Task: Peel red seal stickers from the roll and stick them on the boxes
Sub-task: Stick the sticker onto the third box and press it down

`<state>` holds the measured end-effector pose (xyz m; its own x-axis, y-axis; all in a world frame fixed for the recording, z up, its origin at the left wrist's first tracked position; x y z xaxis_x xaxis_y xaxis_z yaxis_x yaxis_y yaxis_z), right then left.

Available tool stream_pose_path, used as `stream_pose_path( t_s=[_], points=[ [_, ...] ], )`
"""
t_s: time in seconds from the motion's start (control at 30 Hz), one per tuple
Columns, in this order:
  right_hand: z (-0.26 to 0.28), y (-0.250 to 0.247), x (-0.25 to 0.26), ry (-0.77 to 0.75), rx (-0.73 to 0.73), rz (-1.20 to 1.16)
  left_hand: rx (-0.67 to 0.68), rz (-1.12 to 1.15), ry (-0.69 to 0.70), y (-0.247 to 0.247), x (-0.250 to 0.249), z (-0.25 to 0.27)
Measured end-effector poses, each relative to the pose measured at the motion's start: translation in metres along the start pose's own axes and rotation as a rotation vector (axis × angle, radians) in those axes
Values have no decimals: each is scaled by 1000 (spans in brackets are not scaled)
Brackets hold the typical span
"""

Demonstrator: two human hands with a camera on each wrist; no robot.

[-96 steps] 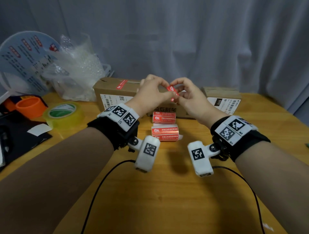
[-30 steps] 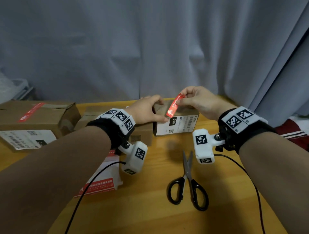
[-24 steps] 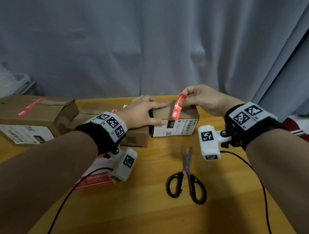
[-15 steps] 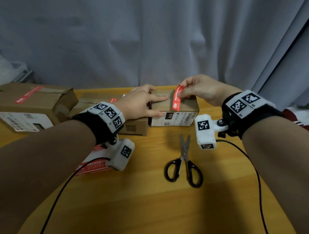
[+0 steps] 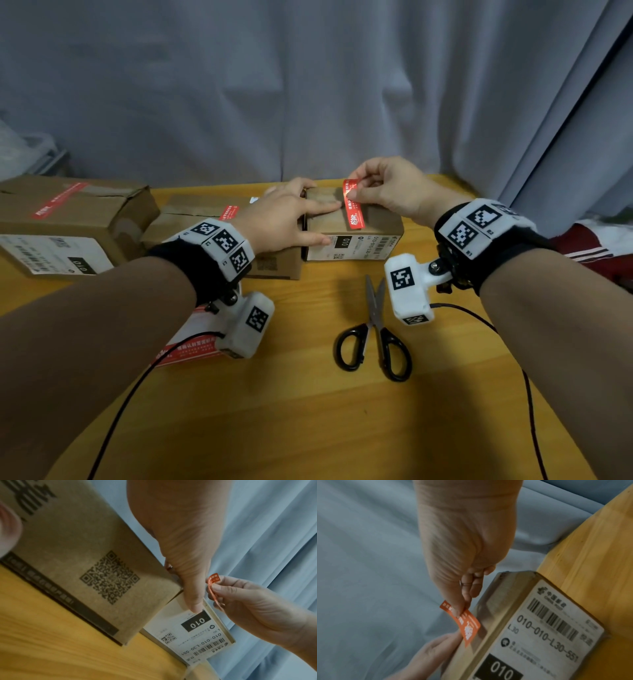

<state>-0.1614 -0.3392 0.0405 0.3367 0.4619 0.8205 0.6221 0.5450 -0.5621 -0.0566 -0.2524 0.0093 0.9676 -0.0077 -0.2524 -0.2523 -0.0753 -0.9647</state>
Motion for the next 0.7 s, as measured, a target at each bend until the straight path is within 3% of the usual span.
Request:
stream_pose_path(
  t_s=[0.5, 0.7],
  points=[
    [3, 3, -10, -49, -141, 27, 3, 40, -12, 2, 2, 0],
    [2, 6, -16, -60, -144, 172, -6, 67, -17, 1, 2, 0]
  ],
)
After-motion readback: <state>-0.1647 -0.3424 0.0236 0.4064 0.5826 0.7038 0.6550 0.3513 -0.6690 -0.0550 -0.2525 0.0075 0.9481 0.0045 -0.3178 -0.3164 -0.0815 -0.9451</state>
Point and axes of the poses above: each hand's wrist, its own z-axis away from the middle knuckle, its own y-axis out of the palm, x = y × z, the point moved 9 cm from there along -z, towards the middle knuckle, and after that the axes turned 1 degree about z, right-handed, at the moved point
